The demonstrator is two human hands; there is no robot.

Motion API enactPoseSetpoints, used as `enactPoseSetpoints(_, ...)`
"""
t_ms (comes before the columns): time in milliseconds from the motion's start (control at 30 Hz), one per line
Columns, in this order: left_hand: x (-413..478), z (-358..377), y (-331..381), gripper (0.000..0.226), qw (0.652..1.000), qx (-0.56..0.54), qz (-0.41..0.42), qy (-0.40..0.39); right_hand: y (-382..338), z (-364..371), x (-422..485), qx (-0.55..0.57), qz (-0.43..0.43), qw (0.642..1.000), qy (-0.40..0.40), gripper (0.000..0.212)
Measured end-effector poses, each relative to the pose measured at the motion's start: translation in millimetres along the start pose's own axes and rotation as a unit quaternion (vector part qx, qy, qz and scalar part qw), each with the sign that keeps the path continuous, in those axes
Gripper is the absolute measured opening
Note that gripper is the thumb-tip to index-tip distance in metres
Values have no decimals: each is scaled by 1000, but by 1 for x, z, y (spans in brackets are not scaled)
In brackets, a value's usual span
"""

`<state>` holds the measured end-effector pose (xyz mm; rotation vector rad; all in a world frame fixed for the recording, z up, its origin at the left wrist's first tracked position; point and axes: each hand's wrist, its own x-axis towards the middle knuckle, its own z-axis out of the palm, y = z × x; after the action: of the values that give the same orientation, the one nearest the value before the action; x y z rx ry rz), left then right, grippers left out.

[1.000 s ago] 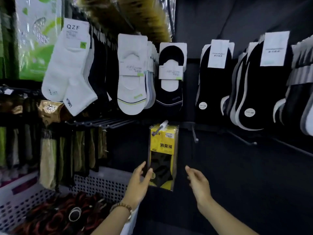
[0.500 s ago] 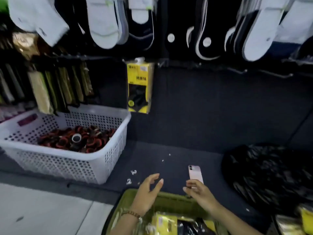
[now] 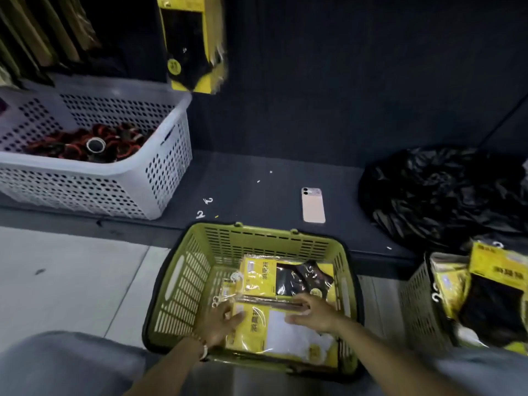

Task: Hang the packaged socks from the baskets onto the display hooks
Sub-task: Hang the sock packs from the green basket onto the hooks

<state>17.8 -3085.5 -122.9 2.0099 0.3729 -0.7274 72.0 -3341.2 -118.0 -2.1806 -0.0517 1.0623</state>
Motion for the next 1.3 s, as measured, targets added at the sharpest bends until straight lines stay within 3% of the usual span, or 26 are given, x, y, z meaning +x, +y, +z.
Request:
enactPoseSetpoints(100, 0, 3, 2, 42, 1000, -14, -2, -11, 0, 13, 7, -108, -14, 994, 8, 85)
enactPoseSetpoints(200, 4, -2, 3, 26, 999, 1, 26, 24, -8, 22, 12, -69, -40, 996, 28, 78)
enactPoseSetpoints(333, 2, -3, 2, 24, 996, 28, 43, 68, -23, 31, 17, -87, -76, 992, 46, 73)
enactPoseSetpoints(433, -1, -4, 7, 27, 992, -25, 51, 111, -31, 26, 21, -101, -102, 988, 60, 42)
enactPoseSetpoints(500, -6, -8, 18, 29, 989, -56, 69, 120, -37, 18, 22, -78, -113, 989, 53, 34)
enactPoseSetpoints(600, -8, -18, 43, 64, 969, -150, 95, 170, -51, -2, 14, 2, -150, 985, 89, 18)
enactPoseSetpoints(667, -11, -26, 65, 85, 949, -248, 76, 177, -69, -19, 5, 118, -175, 968, 137, 13)
enactPoseSetpoints(700, -12, -31, 77, 85, 937, -307, 59, 153, -81, -29, -2, 161, -190, 956, 156, 11)
enactPoseSetpoints(800, -19, -49, 117, 49, 909, -412, 62, 25, -121, -56, -23, 226, -215, 930, 196, 18)
enactPoseSetpoints(867, -29, -67, 145, 38, 902, -416, 120, -3, -146, -72, -35, 258, -238, 914, 203, 32)
enactPoseSetpoints(967, -44, -103, 184, 34, 905, -373, 200, 37, -188, -93, -56, 282, -278, 895, 204, 29)
enactPoseSetpoints(1167, -73, -171, 240, 26, 884, -326, 306, 135, -281, -127, -89, 277, -364, 829, 323, 39)
enactPoseSetpoints(1300, -89, -210, 260, 40, 854, -325, 360, 187, -332, -130, -94, 314, -419, 788, 324, 14)
